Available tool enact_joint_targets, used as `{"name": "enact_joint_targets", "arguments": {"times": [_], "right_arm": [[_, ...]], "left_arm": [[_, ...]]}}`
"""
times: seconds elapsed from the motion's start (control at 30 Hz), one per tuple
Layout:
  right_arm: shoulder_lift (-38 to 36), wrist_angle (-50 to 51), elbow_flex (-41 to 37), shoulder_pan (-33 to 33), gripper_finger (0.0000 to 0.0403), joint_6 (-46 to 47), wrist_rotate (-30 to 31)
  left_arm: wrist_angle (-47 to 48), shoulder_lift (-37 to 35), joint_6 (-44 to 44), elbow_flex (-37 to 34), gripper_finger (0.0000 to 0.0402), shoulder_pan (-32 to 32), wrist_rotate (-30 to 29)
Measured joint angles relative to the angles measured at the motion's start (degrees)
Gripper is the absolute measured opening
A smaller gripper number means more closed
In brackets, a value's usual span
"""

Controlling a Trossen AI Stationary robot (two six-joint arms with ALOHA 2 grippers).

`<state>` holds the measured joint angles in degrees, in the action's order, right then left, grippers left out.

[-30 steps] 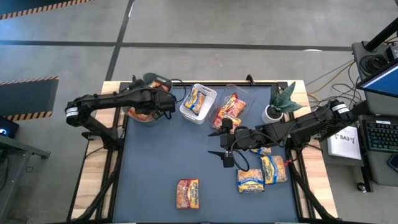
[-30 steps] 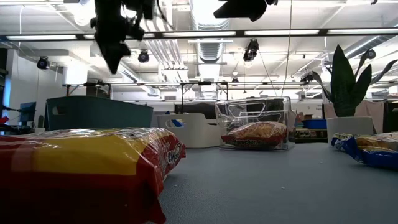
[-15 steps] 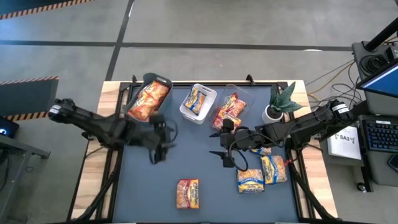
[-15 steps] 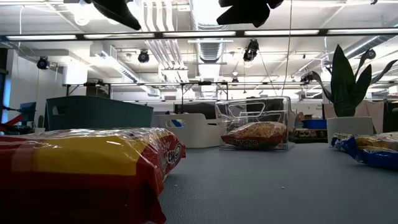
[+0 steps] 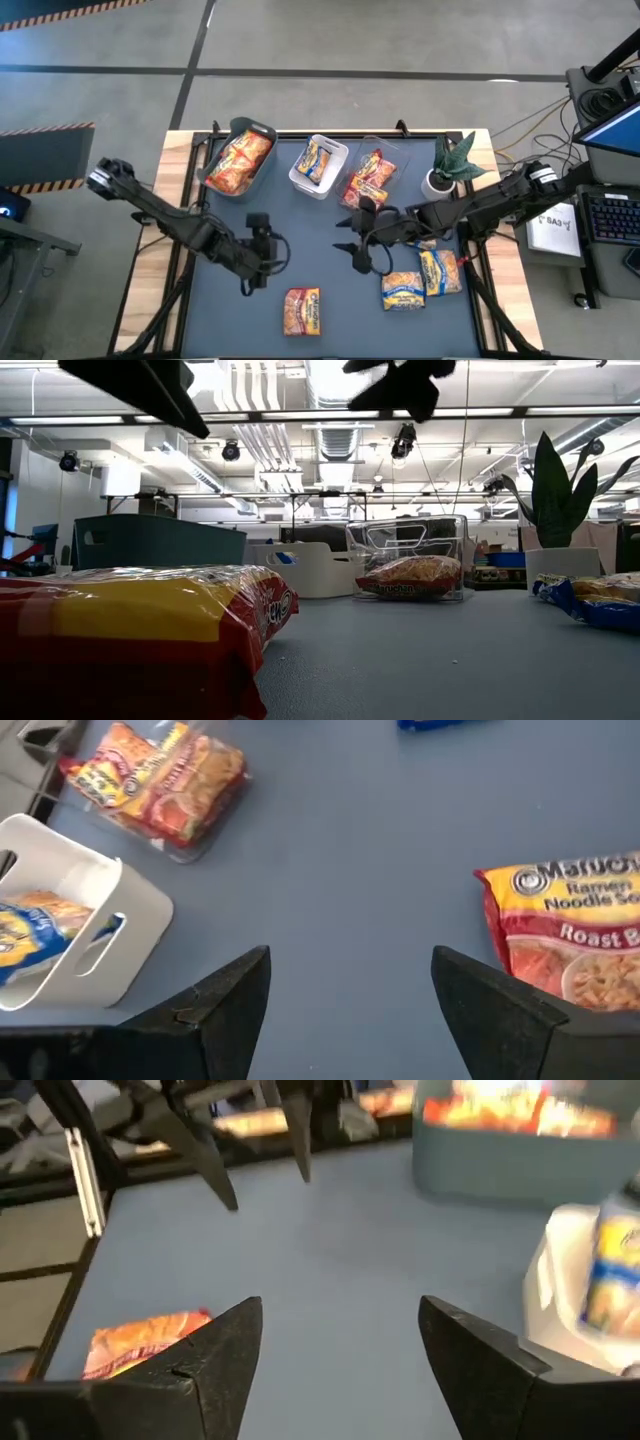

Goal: Sort Maruchan noodles
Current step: Put the blue noodle pack into the white bin

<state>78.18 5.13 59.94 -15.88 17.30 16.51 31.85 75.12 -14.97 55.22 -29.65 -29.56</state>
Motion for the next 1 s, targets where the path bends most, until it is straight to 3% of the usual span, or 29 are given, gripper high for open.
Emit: {"name": "enact_joint_targets", "arguments": {"times": [0.2, 0.4, 0.53, 0.8, 1.0], "right_arm": [[2.63, 0.36, 0.91, -0.26, 0.0226, 10.72, -0.58], [3.92, 0.54, 2.77, -0.25, 0.0219, 20.52, -7.52], [4.84, 1.81, 4.23, -0.68, 0.0219, 28.11, -11.8], [9.81, 17.45, 8.75, -2.38, 0.0219, 43.35, -22.49], [12.97, 35.43, 10.02, -5.19, 0.0205, 53.07, -27.78]], "left_arm": [[-7.52, 3.29, 7.22, -1.69, 0.0259, -1.67, -0.09], [-20.14, 1.84, 17.87, -6.01, 0.0246, -3.32, -0.29], [-21.87, -0.26, 21.61, -7.86, 0.0229, -3.25, -7.24], [-21.78, -2.94, 23.37, -9.02, 0.0199, -2.79, -20.98], [-22.39, -2.89, 22.83, -9.03, 0.0189, -2.23, -23.98]]}}
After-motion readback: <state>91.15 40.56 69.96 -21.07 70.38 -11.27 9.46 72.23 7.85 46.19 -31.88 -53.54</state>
